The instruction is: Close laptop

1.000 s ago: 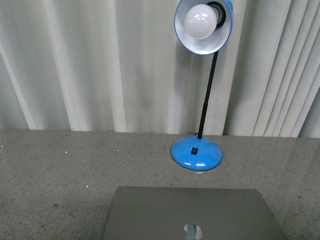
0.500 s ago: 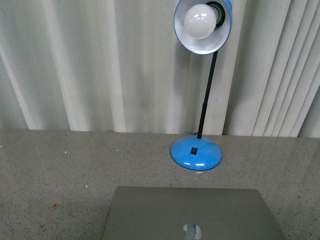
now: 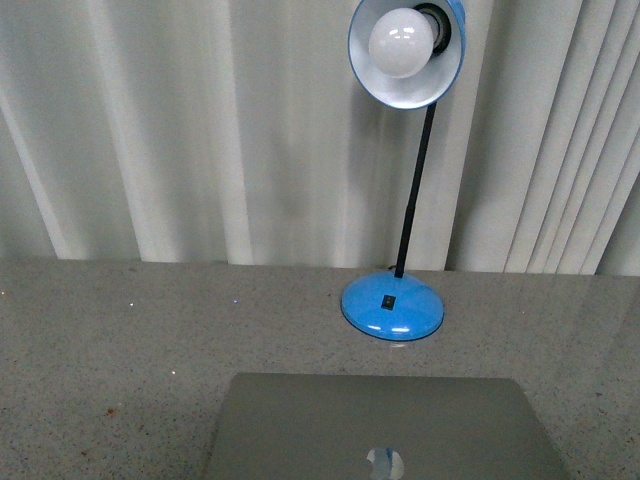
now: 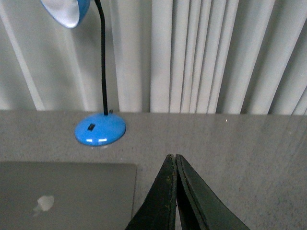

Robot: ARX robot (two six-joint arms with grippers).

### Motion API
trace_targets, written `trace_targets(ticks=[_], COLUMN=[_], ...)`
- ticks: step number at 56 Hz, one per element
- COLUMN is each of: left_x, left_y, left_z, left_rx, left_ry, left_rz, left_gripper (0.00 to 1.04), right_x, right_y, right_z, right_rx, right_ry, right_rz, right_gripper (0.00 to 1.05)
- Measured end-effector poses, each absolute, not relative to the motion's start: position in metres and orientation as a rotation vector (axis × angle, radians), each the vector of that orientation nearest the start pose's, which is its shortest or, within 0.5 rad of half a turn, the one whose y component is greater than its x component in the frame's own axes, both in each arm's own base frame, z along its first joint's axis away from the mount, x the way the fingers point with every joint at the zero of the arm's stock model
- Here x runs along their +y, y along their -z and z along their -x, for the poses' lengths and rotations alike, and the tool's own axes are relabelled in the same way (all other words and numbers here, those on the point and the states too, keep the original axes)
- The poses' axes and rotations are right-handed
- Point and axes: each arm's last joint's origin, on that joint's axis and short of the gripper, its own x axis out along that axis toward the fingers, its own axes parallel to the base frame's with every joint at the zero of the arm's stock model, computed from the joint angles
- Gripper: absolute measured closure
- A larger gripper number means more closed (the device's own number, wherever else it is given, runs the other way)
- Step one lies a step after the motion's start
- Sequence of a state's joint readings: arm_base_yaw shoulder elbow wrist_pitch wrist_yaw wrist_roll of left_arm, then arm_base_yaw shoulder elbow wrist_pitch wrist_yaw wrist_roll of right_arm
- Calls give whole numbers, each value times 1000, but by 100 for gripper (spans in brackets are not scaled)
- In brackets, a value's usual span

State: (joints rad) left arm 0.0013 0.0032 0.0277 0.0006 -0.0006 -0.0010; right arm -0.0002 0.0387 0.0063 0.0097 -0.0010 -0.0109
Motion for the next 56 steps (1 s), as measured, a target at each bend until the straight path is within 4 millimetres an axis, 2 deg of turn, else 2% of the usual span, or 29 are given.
trace_targets(ticks=[21,32,38,46,48,56], left_x=[0,0,0,0,0,0], left_y=[-173,-173,-173,-173,-173,-173], left_z=[-96,-96,-96,-96,-96,-96], left_rx=[-26,-26,-26,-26,-26,-26], left_ry=[-1,-2,-1,-2,-2,-2], left_rz=[2,2,2,2,1,1], left_gripper=[100,66,38,11,5,7], right_x=[0,0,0,0,0,0], right_y=[-165,-165,-165,-165,-165,-165], right_z=[-98,-98,-98,-98,-98,-98], right_rx=[-2,-2,-2,-2,-2,-2], right_ry=[-1,-1,-1,-1,-1,-1], right_rz=[11,11,11,11,11,11], right_gripper=[100,66,38,10,6,7])
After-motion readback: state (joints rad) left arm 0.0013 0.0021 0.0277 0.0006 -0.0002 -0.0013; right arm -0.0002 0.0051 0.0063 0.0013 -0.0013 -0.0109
